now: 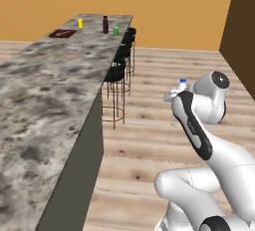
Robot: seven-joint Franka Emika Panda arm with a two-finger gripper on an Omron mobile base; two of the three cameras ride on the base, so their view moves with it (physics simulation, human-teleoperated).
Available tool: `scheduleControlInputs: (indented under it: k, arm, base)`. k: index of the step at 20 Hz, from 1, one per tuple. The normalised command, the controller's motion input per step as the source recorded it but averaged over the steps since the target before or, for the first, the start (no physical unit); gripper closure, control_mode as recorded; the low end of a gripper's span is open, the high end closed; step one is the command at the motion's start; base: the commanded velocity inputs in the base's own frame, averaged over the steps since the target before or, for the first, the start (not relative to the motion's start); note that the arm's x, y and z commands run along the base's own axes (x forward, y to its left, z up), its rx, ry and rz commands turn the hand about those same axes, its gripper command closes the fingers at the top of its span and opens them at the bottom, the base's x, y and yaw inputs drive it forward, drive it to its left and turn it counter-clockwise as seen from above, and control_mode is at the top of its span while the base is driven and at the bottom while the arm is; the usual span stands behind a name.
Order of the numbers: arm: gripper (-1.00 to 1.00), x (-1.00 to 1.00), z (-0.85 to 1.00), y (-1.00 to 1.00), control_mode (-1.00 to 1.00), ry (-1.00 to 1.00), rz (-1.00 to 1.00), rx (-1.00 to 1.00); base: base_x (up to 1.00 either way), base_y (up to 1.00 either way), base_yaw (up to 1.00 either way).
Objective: Place the drinks on the dining counter in a tight cluster.
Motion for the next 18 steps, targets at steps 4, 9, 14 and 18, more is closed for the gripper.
scheduleControlInputs:
  k: [4, 9, 14, 18]
  arm:
    - [1.0, 0.0, 0.0, 0.0, 1.0, 0.0, 0.0, 0.0]
    - [1.0, 0.0, 0.0, 0.0, 1.0, 0.0, 0.0, 0.0]
    - [1.0, 0.0, 0.0, 0.0, 1.0, 0.0, 0.0, 0.0]
    - [1.0, 0.0, 0.0, 0.0, 1.0, 0.0, 0.0, 0.0]
  base:
    - [0.37, -0.39, -0.02]
    - [0.4, -0.32, -0.14]
    - [0.33, -0.28, -0.25]
    - [0.31, -0.27, -0.3]
